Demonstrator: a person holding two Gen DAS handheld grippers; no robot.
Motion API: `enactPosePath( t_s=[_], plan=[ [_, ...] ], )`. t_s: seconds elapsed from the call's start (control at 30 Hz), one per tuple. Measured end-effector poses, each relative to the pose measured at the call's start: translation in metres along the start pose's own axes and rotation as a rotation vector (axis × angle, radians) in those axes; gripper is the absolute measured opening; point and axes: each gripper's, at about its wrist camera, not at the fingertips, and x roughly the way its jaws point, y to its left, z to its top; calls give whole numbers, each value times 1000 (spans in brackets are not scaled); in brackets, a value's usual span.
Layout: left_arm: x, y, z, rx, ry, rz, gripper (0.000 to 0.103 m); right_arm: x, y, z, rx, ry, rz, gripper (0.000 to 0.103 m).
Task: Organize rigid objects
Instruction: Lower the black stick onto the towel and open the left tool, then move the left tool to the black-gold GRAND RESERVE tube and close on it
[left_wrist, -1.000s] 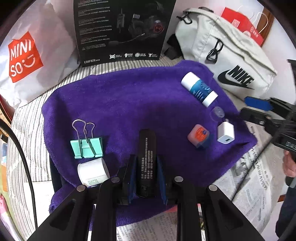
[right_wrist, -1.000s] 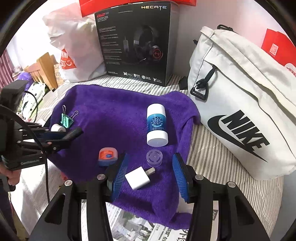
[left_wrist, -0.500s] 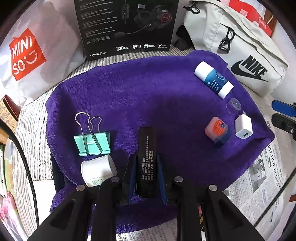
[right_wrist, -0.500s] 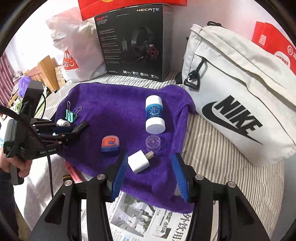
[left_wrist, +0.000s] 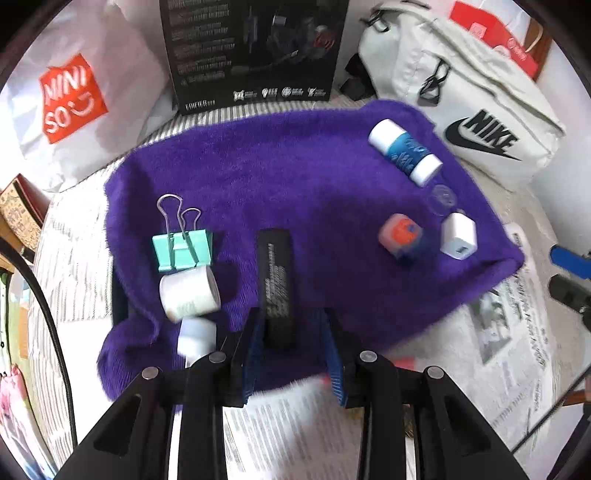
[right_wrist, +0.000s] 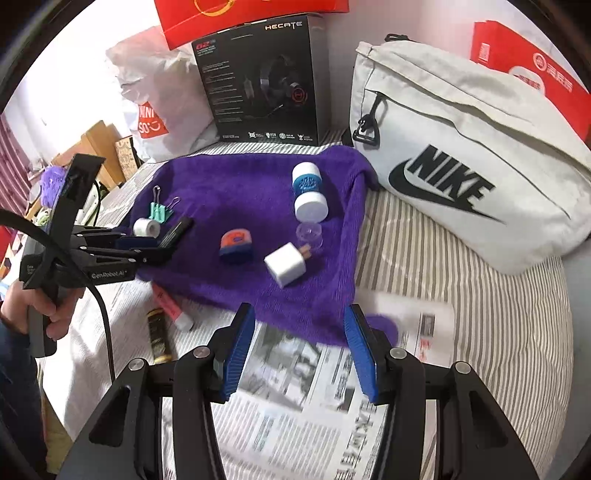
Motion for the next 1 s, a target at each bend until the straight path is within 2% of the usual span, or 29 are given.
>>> enactPosePath(
  t_s=[0.07,0.17,0.23,0.33,0.57,0.67,0.77,0.87,1.0],
  plan=[
    [-13,-3,-6,-9,-19,-1,31,-6,0,-10,12,1,13,50],
    [-30,-11,-18,-28,-33,-57,32,-14,0,-24,23,3,18,50],
    [-35,-20,-28,-26,-35,-57,35,-19,0,-33,32,0,27,50],
    [-33,-32,-42,-38,-16,-42,37,-27,0,-45,44,-3,39,50],
    [-19,-48,-60,-123,40,-78,37,-44,2,-72,34,5,55,51],
    [-12,-60,-60,-118,56,-59,37,-51,-1,-77,38,-8,40,52],
    [-5,-72,-60,-97,66,6,46,-57,-5,-80,57,-20,44,54],
    [3,-78,-64,-70,99,28,47,-58,-5,-82,59,-25,46,54],
    [-3,-77,-75,-21,80,68,48,-55,-3,-85,59,-26,47,55]
  ],
)
